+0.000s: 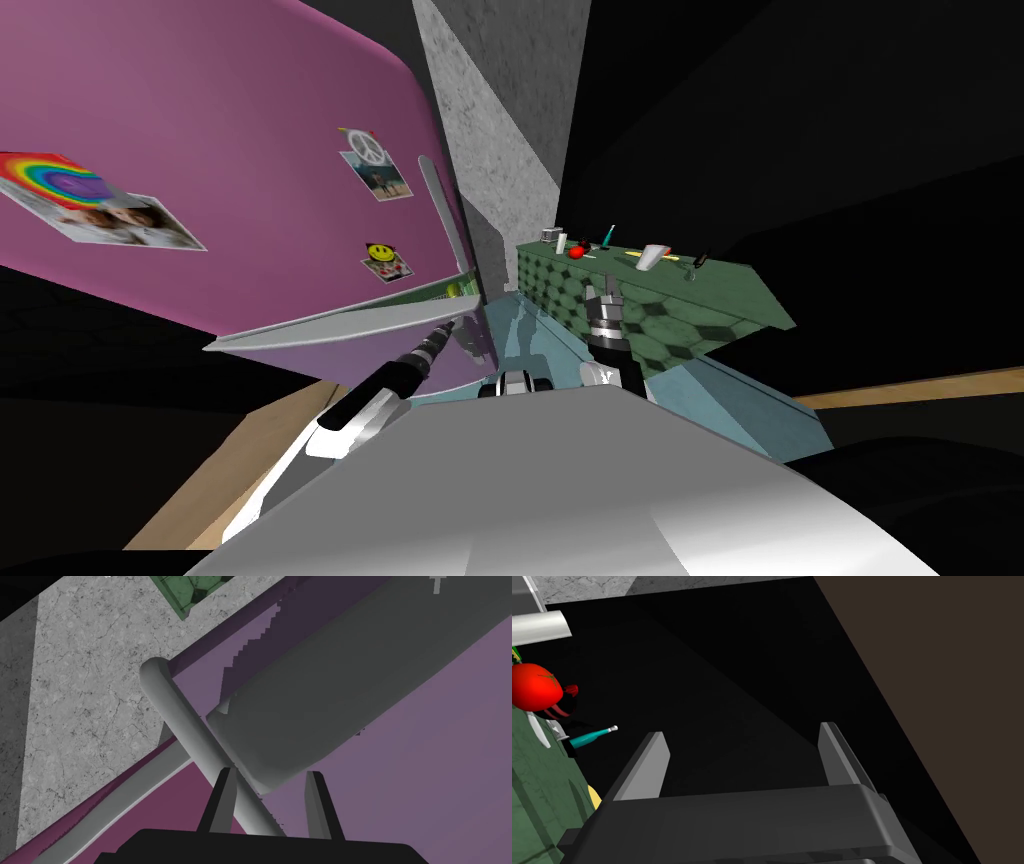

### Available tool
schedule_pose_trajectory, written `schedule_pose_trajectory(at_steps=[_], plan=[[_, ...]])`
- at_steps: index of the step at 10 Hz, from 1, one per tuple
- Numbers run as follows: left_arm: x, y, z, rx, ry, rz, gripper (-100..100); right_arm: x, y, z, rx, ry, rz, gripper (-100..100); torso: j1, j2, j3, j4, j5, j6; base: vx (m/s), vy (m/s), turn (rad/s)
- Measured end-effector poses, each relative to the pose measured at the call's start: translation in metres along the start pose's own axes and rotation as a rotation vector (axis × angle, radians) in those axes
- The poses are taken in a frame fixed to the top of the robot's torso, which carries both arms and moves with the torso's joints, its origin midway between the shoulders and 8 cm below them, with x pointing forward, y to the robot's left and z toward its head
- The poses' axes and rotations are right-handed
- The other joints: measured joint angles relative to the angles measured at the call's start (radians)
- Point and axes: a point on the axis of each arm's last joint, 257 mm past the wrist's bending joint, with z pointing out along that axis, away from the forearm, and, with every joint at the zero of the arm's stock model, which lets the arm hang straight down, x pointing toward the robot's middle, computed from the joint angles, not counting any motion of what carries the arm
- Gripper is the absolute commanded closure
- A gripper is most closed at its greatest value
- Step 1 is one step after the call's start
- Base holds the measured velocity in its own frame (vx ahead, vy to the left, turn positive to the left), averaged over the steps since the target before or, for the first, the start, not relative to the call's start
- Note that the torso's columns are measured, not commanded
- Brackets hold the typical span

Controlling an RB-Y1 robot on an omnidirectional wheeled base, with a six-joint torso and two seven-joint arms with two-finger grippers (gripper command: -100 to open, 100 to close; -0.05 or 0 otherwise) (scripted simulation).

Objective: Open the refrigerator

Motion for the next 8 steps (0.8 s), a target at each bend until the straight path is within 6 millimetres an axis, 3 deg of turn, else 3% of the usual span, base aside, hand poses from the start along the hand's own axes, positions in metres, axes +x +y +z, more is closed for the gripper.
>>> schedule_pose_trajectory(at_steps=[6, 8], plan=[[0.039, -0.020, -0.004, 0.062, 0.108, 0.037, 100, 0.000, 0.000, 0.000, 0.000, 0.000, 0.000, 0, 0.000, -0.008, -0.004, -0.004, 0.000, -0.003, -0.252, 0.152, -0.085], [0.048, -0.028, -0.006, 0.079, 0.139, 0.053, 100, 0.000, 0.000, 0.000, 0.000, 0.000, 0.000, 0, -0.002, -0.005, -0.002, -0.004, 0.001, 0.000, -0.325, 0.153, -0.110]])
